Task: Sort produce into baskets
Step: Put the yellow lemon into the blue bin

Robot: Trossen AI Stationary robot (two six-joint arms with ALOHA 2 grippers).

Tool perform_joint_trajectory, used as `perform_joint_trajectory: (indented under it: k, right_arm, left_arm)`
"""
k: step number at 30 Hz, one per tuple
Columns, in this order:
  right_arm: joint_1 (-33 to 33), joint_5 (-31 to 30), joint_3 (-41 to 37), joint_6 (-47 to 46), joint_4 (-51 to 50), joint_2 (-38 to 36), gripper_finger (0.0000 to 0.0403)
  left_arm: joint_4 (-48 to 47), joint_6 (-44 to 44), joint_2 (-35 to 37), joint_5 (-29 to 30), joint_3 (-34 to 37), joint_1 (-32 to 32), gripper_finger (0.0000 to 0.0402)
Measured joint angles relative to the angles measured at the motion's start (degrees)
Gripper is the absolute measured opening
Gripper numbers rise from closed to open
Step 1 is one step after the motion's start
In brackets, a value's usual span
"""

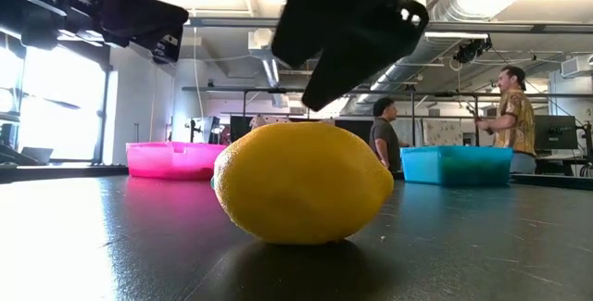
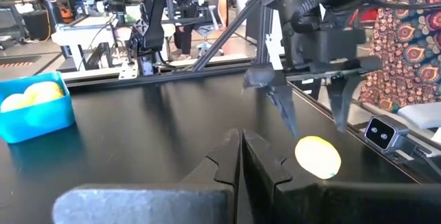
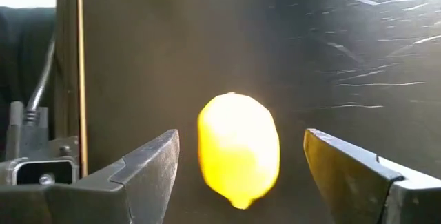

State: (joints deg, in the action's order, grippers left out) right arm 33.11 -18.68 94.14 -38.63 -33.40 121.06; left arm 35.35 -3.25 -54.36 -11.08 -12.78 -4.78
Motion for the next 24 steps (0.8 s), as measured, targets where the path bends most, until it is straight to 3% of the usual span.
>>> perform_joint_trajectory:
  k: [5, 16, 24]
  right_arm:
    - [-0.5, 3.1, 3.7, 0.5, -1.9, 3.1, 0.0303]
    - [-2.0, 3.4, 4.4, 4.2, -5.1, 4.3, 0.0303]
    - [-3.4, 9.3, 4.3, 2.4, -2.8, 7.2, 0.0299]
  left_arm:
    - [-0.2, 0.0, 0.0, 0.1, 0.0, 0.0, 0.0005]
    - [-2.6, 0.0, -0.1, 0.2, 0.0, 0.0, 0.0005]
    - [-2.5, -0.5, -0.5, 0.4, 0.0, 0.0, 0.0005]
